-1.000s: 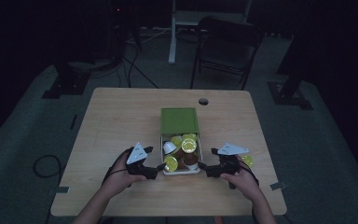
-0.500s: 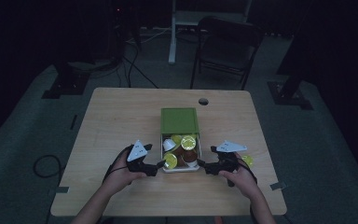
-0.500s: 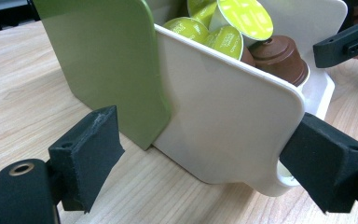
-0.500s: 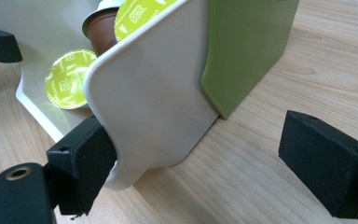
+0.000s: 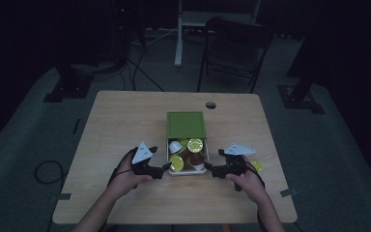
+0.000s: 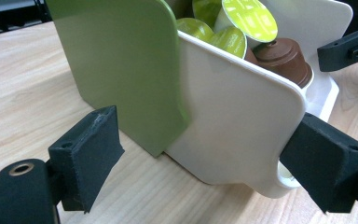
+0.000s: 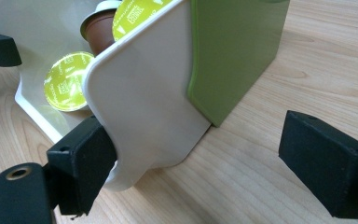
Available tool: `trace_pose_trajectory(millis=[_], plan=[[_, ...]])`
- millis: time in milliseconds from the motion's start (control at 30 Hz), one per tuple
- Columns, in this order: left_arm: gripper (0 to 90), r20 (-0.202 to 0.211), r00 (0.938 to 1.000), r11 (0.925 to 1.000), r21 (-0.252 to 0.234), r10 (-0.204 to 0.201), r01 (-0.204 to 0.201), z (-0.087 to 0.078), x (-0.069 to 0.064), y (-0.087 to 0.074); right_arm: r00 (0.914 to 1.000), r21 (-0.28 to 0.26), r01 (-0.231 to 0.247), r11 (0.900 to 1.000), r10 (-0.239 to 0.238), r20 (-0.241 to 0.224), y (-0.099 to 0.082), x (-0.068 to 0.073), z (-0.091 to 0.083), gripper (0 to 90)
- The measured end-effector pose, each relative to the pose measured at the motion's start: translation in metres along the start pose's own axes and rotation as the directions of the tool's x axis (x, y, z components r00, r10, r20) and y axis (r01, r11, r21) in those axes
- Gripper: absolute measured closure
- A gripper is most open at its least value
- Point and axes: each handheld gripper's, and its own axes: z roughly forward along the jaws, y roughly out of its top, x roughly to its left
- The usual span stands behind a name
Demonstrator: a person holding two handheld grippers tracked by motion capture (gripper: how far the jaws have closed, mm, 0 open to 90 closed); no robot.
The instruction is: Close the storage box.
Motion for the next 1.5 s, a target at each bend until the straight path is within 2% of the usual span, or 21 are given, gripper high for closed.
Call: trace_pose_trajectory(millis=[267, 1233, 1500], plan=[[14.6, -0.016, 0.9998, 1.0000, -0.003, 0.008, -0.008, 0.002, 0.004, 0.004, 0.9999, -0.007, -0.001, 1.0000, 0.001, 0.011, 0.005, -0.001, 0.002, 11.9], [14.6, -0.040, 0.9992, 1.0000, -0.003, -0.006, 0.006, 0.010, 0.016, 0.010, 0.9991, -0.009, -0.008, 0.9999, 0.008, 0.042, 0.014, -0.009, 0.014, 11.7], [14.6, -0.045, 0.9989, 1.0000, -0.002, -0.009, 0.009, 0.013, 0.019, 0.011, 0.9984, -0.011, -0.022, 0.9997, 0.022, 0.052, 0.016, -0.012, 0.017, 11.6]])
